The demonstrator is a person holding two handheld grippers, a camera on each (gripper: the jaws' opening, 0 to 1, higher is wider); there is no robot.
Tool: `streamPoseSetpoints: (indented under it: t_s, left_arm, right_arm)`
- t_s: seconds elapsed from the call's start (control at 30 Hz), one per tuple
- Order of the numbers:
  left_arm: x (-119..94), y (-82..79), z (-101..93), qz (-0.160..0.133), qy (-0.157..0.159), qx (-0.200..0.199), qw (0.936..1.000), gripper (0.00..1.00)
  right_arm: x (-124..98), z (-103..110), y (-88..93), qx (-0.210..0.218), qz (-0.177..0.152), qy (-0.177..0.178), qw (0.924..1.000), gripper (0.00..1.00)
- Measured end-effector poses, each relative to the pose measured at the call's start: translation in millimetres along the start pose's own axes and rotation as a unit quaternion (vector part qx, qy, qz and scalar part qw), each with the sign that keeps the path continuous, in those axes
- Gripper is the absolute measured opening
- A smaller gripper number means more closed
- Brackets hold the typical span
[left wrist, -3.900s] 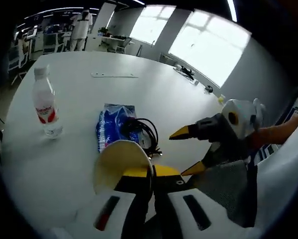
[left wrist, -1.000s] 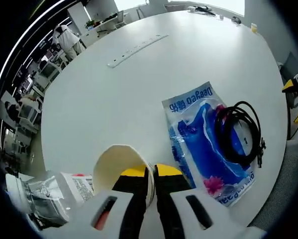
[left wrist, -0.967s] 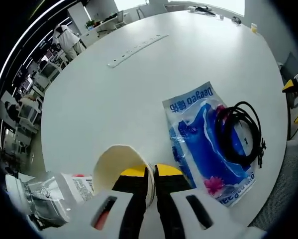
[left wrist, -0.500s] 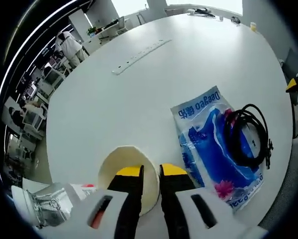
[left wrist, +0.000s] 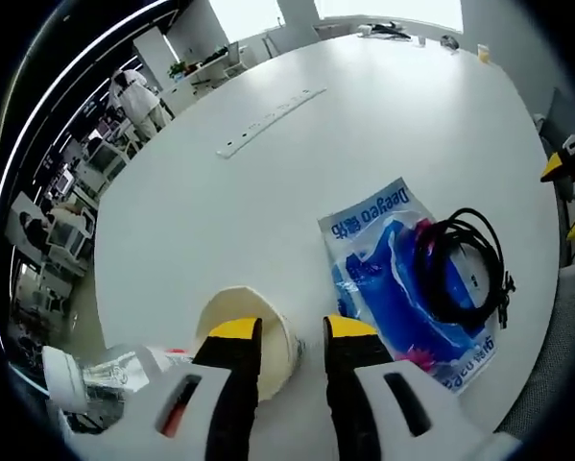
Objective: Arrange the tabletop items into an orderly group along one side of the table until the central work area is clear of visible clutter.
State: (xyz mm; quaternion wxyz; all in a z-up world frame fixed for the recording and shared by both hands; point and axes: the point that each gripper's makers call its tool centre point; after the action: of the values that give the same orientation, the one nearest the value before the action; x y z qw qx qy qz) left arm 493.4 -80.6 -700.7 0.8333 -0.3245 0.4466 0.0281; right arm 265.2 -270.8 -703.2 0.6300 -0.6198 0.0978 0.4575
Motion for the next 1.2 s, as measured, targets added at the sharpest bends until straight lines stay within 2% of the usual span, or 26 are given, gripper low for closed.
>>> streamPoseSetpoints:
  t_s: [0.3,0.43,0.53,0.6,0.83,1.03,1.2]
  left_arm:
    - [-31.9,1.1,8.2,-0.032,-0.012,-0.032,0.9989,0.28]
    - [-48.2,7.1,12.7,-0.045,-0.02,-0.047,0.9977,0.28]
    - [-56.2,14.4,13.4,-0.048,-0.018,-0.075,0.9959,0.27]
    - [-63.7,23.6,9.9,-0.044,-0.013,-0.107,0.9932,0.28]
    - [-81.6,44.9,-5.7,-0.05,-0.016,-0.16,0.9857,0.27]
    - [-92.5,57.5,-10.6,-0.054,-0.017,-0.199,0.9784,0.27]
    - [-101.2,63.8,-13.3,-0.06,-0.017,-0.237,0.9695,0.28]
  right_arm:
    - [6.0,6.3,-9.2,-0.011,-0.005,-0.006,0.9999,0.5]
    - [8.1,8.4,-11.3,-0.013,-0.008,-0.009,0.9998,0.5]
    - [9.2,10.6,-11.7,-0.016,-0.008,-0.011,0.9998,0.5]
    - [9.8,13.1,-12.2,-0.019,-0.008,-0.014,0.9997,0.5]
    - [12.3,17.6,-10.3,-0.022,-0.006,-0.02,0.9995,0.5]
    - [12.8,22.0,-11.6,-0.027,-0.007,-0.024,0.9993,0.5]
    - [16.4,27.9,-13.1,-0.03,-0.009,-0.034,0.9989,0.5]
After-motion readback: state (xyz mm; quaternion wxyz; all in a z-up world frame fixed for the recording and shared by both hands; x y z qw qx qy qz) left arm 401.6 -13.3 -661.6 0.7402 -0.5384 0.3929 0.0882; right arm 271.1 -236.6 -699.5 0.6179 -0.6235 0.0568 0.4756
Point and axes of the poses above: the point that each gripper's makers call its tool centre point, and the gripper's own axes: x roughly forward along the fingers, z roughly to its left, y roughly out of its underside, and after that the axes turned 9 degrees about -y, right-handed
